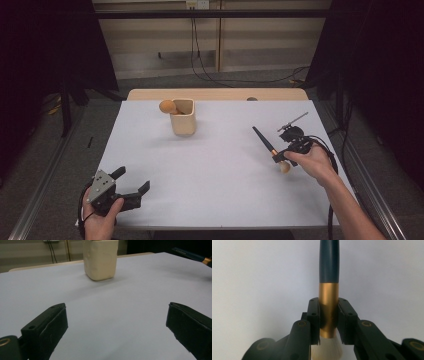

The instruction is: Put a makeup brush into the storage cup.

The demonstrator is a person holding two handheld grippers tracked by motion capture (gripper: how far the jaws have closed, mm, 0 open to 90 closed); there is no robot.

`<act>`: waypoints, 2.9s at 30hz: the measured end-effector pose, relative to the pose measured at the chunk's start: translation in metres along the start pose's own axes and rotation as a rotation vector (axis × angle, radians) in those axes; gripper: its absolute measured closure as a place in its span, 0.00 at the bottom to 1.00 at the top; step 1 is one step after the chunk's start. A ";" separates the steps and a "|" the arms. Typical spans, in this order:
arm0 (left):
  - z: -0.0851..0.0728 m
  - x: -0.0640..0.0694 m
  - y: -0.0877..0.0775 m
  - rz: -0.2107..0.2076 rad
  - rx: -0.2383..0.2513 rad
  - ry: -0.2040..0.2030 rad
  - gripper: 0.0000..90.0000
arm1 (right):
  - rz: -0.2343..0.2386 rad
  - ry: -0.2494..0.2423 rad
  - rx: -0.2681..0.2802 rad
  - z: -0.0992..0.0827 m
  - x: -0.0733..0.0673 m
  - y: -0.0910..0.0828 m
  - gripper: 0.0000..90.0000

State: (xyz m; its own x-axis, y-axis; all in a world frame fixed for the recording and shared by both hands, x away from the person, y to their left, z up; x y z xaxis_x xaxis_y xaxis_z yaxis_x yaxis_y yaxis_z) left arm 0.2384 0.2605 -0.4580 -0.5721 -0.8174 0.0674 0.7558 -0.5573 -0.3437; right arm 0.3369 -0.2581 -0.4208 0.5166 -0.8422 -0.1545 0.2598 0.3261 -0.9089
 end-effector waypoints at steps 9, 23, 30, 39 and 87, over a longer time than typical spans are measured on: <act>0.001 -0.001 0.001 0.008 0.001 -0.004 0.04 | 0.027 -0.004 0.154 -0.005 -0.003 -0.004 0.82; 0.002 0.002 0.001 -0.006 0.008 0.002 0.04 | 0.063 -0.021 0.326 -0.017 -0.005 0.001 0.82; 0.004 0.004 0.002 -0.013 0.005 0.014 0.04 | 0.087 -0.026 0.448 -0.024 -0.005 0.006 0.82; 0.006 0.008 0.003 -0.026 0.006 0.029 0.04 | 0.119 -0.063 0.566 -0.027 -0.009 0.004 0.82; 0.041 0.076 0.050 -0.269 0.003 0.110 0.03 | 0.357 -0.355 0.472 -0.018 -0.083 0.007 0.82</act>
State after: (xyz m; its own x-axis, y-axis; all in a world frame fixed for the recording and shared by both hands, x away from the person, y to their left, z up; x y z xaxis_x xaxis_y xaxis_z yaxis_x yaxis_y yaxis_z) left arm 0.2455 0.1645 -0.4312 -0.7831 -0.6196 0.0535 0.5731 -0.7524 -0.3247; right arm 0.2810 -0.1936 -0.4216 0.8516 -0.4832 -0.2032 0.3103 0.7771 -0.5476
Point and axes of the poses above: each handheld gripper's, and its own axes: y roughly forward along the jaws, z roughly out of its top, x roughly to its right, the point moved 1 cm from there along y, roughly forward along the jaws, and after that the axes turned 1 degree about -y, right-handed, at the moved point
